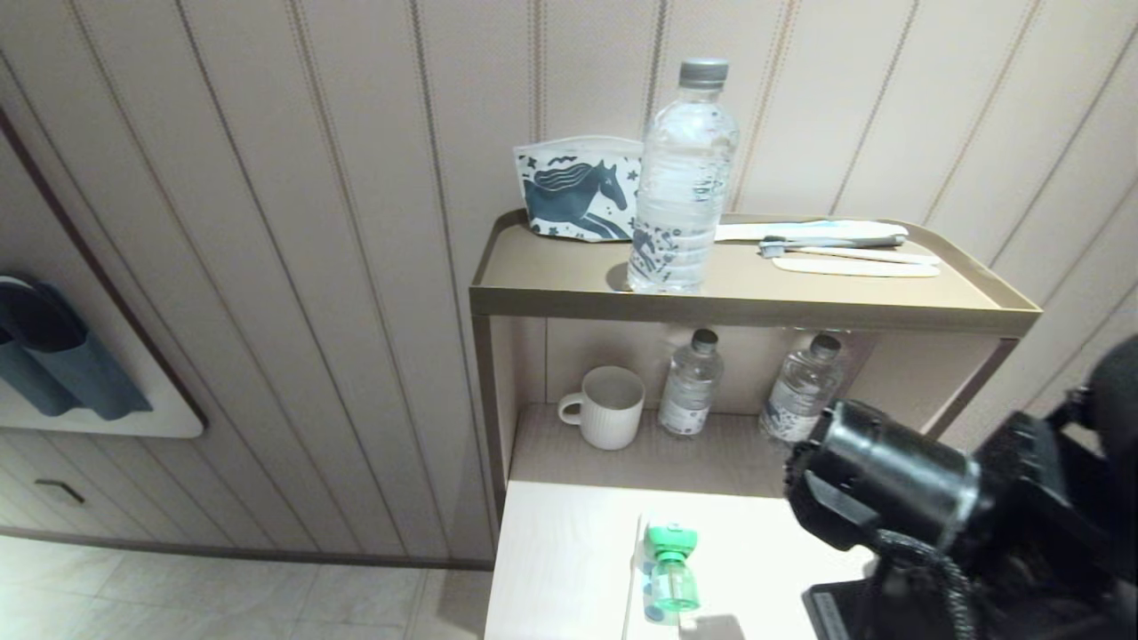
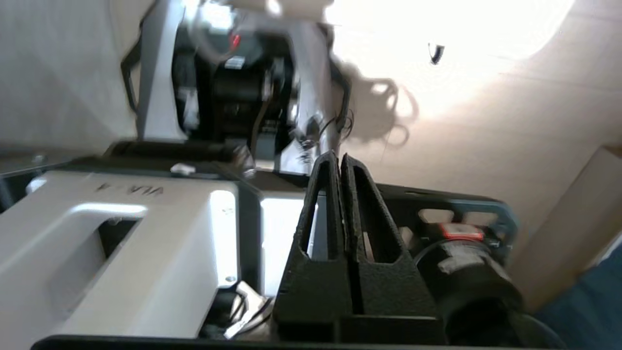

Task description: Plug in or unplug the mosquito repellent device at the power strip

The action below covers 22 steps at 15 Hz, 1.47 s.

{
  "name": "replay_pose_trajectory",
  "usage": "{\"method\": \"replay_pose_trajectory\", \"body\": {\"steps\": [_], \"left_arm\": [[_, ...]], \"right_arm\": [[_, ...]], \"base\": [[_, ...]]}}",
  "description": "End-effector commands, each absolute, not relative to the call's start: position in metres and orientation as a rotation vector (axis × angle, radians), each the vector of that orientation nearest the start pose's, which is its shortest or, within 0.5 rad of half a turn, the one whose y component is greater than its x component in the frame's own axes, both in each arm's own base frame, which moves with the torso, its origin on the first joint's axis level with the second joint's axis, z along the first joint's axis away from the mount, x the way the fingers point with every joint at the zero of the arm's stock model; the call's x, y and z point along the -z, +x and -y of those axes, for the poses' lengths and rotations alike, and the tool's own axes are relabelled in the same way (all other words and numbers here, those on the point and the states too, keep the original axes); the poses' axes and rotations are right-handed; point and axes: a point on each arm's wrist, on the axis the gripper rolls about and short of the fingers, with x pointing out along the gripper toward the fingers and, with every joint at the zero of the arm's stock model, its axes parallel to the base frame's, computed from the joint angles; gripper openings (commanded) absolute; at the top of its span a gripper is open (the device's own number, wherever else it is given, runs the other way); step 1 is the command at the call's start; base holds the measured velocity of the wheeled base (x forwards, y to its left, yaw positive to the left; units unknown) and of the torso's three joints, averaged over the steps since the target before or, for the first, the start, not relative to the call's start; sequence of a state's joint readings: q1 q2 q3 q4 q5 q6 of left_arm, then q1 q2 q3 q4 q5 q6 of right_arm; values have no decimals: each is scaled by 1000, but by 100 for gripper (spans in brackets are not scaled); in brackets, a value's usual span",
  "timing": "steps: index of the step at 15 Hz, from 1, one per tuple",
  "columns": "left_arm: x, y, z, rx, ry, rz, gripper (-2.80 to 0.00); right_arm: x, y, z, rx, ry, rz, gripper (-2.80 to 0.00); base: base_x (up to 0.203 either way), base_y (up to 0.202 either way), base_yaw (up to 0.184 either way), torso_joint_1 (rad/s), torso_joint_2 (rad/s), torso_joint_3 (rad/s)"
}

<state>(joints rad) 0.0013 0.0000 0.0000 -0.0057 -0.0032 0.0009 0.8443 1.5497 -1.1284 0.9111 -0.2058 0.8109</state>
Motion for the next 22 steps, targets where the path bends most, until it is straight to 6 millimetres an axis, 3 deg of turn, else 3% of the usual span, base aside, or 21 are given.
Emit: {"method": "replay_pose_trajectory", "body": {"steps": [1, 5, 8, 10, 14, 17, 20, 22], "left_arm": [[-76, -23, 0, 2, 0, 5, -280], [-76, -23, 0, 2, -2, 5, -280], [-76, -23, 0, 2, 0, 0, -280], [-76, -23, 0, 2, 0, 0, -280], [-76, -23, 0, 2, -2, 2, -280], [-76, -23, 0, 2, -2, 0, -280], [-76, -23, 0, 2, 0, 0, -280], [-76, -23, 0, 2, 0, 0, -280]], "right_arm": [[-217, 111, -110, 40, 101, -1086, -280], [-224, 87, -43, 326, 318, -813, -280], [-214, 46, -6, 520, 415, -616, -280], [-197, 19, 9, 657, 456, -521, -280], [-157, -20, 18, 803, 492, -404, -280], [-132, -39, 15, 863, 422, -298, -280], [-112, -21, 14, 799, 380, -131, -280], [-104, -20, 13, 663, 229, -47, -280]], "base": [[0, 0, 0, 0, 0, 0], [0, 0, 0, 0, 0, 0], [0, 0, 0, 0, 0, 0], [0, 0, 0, 0, 0, 0], [0, 0, 0, 0, 0, 0], [0, 0, 0, 0, 0, 0], [0, 0, 0, 0, 0, 0], [0, 0, 0, 0, 0, 0]]}}
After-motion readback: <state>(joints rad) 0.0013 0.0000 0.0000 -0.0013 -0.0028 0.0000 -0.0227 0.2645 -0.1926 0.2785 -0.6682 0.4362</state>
